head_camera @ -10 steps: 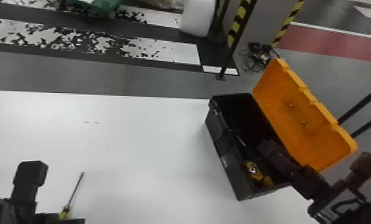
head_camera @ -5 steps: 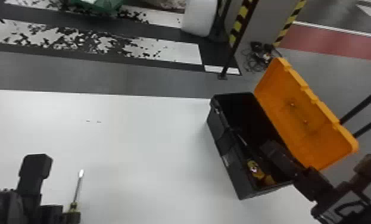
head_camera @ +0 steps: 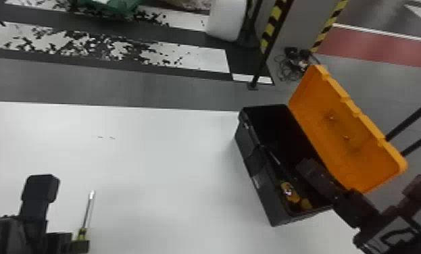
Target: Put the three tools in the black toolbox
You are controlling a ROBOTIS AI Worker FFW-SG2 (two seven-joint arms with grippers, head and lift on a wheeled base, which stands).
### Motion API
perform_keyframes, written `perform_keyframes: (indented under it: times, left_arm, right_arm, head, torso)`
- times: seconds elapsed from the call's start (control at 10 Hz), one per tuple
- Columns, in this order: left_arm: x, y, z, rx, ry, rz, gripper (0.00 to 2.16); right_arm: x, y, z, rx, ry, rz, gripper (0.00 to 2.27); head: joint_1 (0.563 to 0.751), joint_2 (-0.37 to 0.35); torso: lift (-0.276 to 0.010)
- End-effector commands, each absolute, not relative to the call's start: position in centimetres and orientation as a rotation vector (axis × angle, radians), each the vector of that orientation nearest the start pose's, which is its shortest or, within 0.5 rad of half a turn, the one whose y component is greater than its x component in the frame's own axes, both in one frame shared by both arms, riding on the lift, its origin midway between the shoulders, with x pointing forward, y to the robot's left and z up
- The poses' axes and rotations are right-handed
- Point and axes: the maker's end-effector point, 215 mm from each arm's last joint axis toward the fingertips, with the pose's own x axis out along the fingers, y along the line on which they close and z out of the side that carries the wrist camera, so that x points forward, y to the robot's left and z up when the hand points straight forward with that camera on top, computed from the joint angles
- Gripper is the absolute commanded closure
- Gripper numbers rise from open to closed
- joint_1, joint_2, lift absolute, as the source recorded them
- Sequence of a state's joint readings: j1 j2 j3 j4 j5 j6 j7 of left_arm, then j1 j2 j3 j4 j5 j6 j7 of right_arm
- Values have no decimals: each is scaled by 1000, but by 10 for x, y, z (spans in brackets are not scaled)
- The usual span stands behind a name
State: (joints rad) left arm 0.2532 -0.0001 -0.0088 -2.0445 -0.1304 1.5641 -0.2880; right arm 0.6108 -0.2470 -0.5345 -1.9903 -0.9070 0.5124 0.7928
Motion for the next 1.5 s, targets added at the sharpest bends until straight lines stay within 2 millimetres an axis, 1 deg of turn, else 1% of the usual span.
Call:
perform_keyframes:
  times: [0.0,0.1,0.3,0.4,0.5,0.6,0.7,0.8,1.0,1.1,1.2,1.4]
  left_arm:
    - [299,197,-567,-107,1312,-153,1740]
    - [314,195,-553,-105,1269,-158,1740]
    - [338,179,-526,-128,1194,-207,1740]
    - [349,165,-515,-151,1168,-252,1740]
    - [354,143,-507,-209,1155,-326,1740]
    - [353,119,-505,-258,1161,-404,1740]
    - [342,94,-507,-300,1186,-490,1740]
    - [331,76,-508,-357,1208,-568,1740]
    - [310,45,-499,-463,1225,-708,1740]
    - [305,38,-497,-472,1227,-734,1740]
    - [304,34,-491,-488,1219,-760,1740]
    - [296,25,-476,-499,1190,-809,1740]
  right_arm:
    - [353,-320,-346,640,224,527,76]
    - [353,-319,-344,632,224,528,76]
    - [353,-318,-343,620,230,529,76]
    - [354,-313,-346,616,258,532,76]
    - [356,-305,-343,604,269,543,76]
    - [357,-298,-340,597,275,552,76]
    - [358,-293,-341,588,293,557,76]
    - [358,-292,-343,586,304,556,76]
    - [359,-294,-347,577,315,546,76]
    - [358,-294,-351,578,326,544,76]
    - [356,-290,-354,583,343,549,76]
    - [354,-279,-361,592,373,567,76]
  head:
    - [695,-223]
    - [695,-219]
    - [695,-214]
    - [695,-221]
    - [695,-233]
    - [695,-240]
    - [695,-260]
    - [695,-297]
    - [695,-350]
    - [695,-350]
    - [695,-350]
    - [695,-350]
  torso:
    - [-55]
    - [-55]
    - [-55]
    - [-55]
    - [-55]
    - [-55]
    - [-55]
    - [-55]
    - [-55]
    - [-55]
    - [-55]
    - [-55]
